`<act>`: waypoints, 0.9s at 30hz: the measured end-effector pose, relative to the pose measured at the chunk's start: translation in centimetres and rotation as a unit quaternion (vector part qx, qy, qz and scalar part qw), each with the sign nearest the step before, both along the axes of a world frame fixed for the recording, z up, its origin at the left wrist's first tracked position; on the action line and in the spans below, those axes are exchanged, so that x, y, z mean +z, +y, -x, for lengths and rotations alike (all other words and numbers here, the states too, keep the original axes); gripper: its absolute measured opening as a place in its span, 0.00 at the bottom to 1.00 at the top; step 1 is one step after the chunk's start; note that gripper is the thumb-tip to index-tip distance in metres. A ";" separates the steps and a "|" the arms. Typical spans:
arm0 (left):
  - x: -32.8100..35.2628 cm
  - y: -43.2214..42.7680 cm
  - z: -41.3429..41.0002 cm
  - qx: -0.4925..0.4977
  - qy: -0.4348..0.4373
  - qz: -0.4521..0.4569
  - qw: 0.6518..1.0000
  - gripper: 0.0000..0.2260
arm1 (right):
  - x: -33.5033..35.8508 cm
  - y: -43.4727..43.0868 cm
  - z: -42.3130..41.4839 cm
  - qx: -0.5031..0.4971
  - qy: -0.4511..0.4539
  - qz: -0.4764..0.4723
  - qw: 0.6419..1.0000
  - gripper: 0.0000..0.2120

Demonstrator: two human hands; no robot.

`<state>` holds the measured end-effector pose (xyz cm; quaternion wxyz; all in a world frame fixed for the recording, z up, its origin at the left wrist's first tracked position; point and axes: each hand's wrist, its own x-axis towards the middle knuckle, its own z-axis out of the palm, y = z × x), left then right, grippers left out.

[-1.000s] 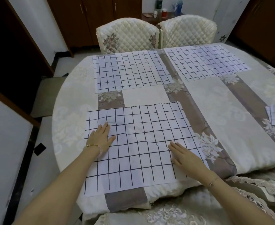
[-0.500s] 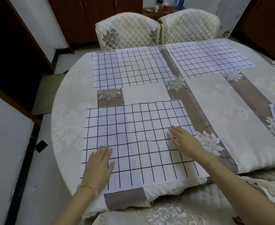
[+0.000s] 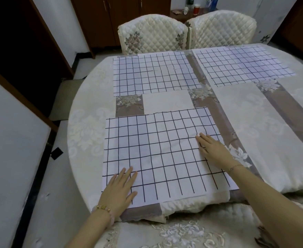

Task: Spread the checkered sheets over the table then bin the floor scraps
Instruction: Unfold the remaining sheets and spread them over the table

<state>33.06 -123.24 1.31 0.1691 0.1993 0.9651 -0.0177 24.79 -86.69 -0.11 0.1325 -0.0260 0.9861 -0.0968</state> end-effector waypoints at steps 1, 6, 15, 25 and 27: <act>-0.1 -0.1 0.0 0.009 -0.013 -0.003 1.000 0.32 | 0.1 -0.1 0.0 -0.004 -0.001 0.009 1.000 0.21; -2.4 -0.7 0.8 0.015 -0.048 -0.016 0.999 0.28 | 0.7 -0.2 0.3 -0.022 0.021 0.043 0.999 0.21; -2.1 0.1 0.0 0.028 -0.048 0.023 0.998 0.28 | 1.4 1.4 -2.5 -0.047 0.022 0.085 0.995 0.19; 7.6 8.4 -1.8 0.077 -0.075 -0.366 0.924 0.09 | 9.2 4.3 -15.9 -0.322 0.173 0.302 0.881 0.08; 10.2 11.8 -4.3 0.068 -0.126 -0.485 0.863 0.05 | 10.1 4.0 -22.4 -0.414 0.236 0.374 0.795 0.07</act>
